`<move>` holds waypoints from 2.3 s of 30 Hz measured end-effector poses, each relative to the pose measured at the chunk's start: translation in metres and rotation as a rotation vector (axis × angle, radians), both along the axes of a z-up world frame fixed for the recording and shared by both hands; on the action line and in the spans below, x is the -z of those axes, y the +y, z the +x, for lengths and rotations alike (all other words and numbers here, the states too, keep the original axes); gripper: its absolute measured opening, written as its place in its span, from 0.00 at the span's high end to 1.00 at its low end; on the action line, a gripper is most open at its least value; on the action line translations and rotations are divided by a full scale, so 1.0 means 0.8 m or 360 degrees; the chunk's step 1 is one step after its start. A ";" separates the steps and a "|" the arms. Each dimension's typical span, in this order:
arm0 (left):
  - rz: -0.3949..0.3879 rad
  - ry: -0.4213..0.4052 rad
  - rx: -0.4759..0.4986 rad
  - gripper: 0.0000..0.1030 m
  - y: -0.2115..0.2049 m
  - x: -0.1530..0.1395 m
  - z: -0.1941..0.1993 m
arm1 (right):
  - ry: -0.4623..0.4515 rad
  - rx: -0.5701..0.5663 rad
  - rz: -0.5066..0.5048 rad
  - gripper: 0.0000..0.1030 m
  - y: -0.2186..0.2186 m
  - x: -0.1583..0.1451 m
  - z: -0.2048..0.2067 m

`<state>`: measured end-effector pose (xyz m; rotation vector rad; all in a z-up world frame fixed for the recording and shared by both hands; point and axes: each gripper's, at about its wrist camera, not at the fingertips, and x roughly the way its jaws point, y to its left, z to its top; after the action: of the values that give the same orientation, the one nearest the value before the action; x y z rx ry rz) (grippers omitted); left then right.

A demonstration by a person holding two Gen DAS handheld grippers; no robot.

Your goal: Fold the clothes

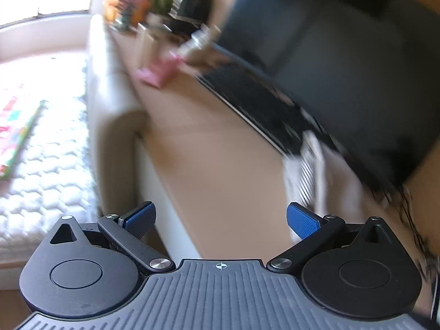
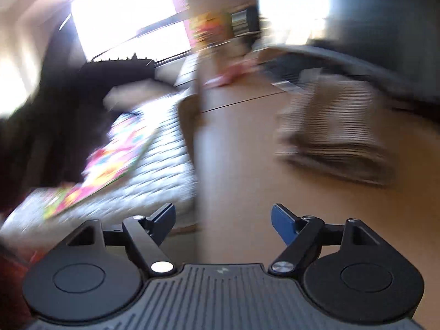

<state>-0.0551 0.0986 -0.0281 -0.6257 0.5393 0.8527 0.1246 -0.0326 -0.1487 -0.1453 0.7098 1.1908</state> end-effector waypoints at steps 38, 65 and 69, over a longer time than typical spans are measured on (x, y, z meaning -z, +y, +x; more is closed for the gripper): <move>0.0479 0.0485 0.0566 0.64 -0.083 0.089 0.115 | -0.0051 0.0593 -0.0048 0.03 -0.130 0.003 0.033; -0.0043 0.0350 -0.0645 0.18 0.009 0.082 -0.202 | 0.0017 0.0553 -0.0213 0.02 -0.077 0.043 0.059; 0.0015 0.0233 -0.0165 0.10 -0.042 0.069 -0.100 | -0.0054 0.0495 -0.0136 0.02 -0.059 0.032 0.052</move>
<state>-0.1352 0.0652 -0.0835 -0.5890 0.6390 1.0036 0.1659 -0.0794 -0.1741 -0.1210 0.7244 0.8599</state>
